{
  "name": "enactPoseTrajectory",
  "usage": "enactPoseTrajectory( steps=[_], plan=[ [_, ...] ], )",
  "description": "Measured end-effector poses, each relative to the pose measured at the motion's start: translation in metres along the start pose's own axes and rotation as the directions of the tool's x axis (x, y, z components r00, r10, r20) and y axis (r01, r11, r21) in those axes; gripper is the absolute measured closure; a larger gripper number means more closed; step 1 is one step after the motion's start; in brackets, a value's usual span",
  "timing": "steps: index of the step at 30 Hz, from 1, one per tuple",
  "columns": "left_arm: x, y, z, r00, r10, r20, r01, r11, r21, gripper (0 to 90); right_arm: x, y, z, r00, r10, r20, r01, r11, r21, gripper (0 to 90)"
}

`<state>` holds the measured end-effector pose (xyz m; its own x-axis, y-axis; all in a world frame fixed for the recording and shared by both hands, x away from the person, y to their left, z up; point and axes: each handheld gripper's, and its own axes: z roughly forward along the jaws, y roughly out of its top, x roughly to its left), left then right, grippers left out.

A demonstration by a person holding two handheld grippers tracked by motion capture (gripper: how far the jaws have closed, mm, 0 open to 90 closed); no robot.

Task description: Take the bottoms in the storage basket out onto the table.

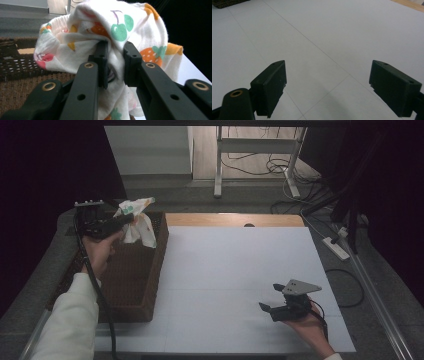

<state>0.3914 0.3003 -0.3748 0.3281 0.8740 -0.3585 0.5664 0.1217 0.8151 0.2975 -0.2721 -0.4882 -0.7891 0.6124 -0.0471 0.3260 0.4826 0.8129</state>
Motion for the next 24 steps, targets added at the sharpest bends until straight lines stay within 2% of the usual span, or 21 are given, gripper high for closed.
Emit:
enactPoseTrajectory(
  steps=[24],
  plan=[
    [-0.022,-0.006,0.004,0.9966,0.020,0.080,-0.020,0.9998,-0.005,77.5,0.000,0.000,0.000,1.0000,-0.001,0.002,0.001,1.000,0.007,14.7]
  ],
)
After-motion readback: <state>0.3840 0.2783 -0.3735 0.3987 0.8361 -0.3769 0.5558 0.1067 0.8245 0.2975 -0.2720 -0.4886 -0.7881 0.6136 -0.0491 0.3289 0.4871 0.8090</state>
